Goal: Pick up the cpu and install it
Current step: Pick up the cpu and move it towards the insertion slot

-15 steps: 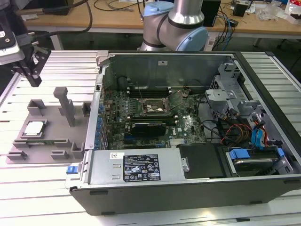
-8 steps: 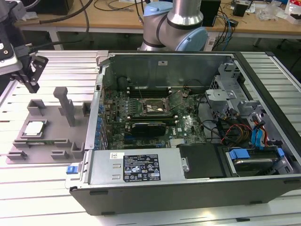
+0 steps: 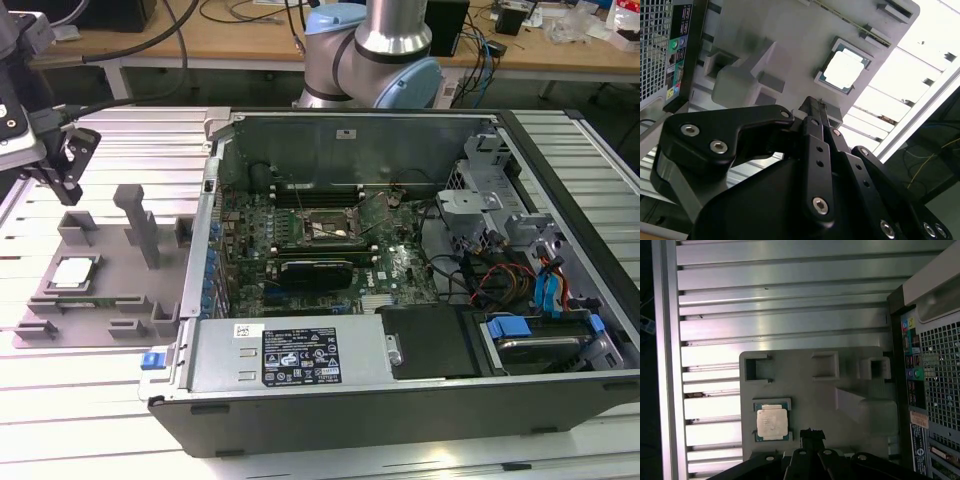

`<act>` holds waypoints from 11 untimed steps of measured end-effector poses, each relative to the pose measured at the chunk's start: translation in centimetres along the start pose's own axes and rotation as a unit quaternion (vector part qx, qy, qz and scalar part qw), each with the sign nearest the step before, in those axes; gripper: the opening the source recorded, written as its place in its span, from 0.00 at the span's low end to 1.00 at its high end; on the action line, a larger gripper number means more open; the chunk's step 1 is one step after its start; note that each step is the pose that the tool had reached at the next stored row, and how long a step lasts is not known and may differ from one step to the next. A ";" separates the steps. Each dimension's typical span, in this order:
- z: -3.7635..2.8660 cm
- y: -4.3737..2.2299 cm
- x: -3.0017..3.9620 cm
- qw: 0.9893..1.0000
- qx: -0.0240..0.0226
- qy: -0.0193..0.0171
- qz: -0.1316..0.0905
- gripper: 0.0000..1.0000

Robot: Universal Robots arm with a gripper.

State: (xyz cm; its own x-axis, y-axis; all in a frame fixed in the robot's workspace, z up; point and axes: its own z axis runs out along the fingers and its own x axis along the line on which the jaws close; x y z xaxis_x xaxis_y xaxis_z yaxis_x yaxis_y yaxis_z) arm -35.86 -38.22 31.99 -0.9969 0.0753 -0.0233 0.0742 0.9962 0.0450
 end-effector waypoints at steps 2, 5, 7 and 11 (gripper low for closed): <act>0.00 0.00 0.00 1.000 0.000 0.000 0.000 0.11; 0.01 0.00 0.00 1.000 0.000 0.000 0.000 0.11; 0.01 0.00 0.00 1.000 0.000 0.000 0.000 0.11; 0.06 -0.01 0.09 1.000 0.000 -0.001 0.000 0.11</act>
State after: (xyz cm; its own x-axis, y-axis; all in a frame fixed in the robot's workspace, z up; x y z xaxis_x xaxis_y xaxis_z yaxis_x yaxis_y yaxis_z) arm -35.96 -38.22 31.93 -0.9969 0.0753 -0.0244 0.0742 0.9962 0.0458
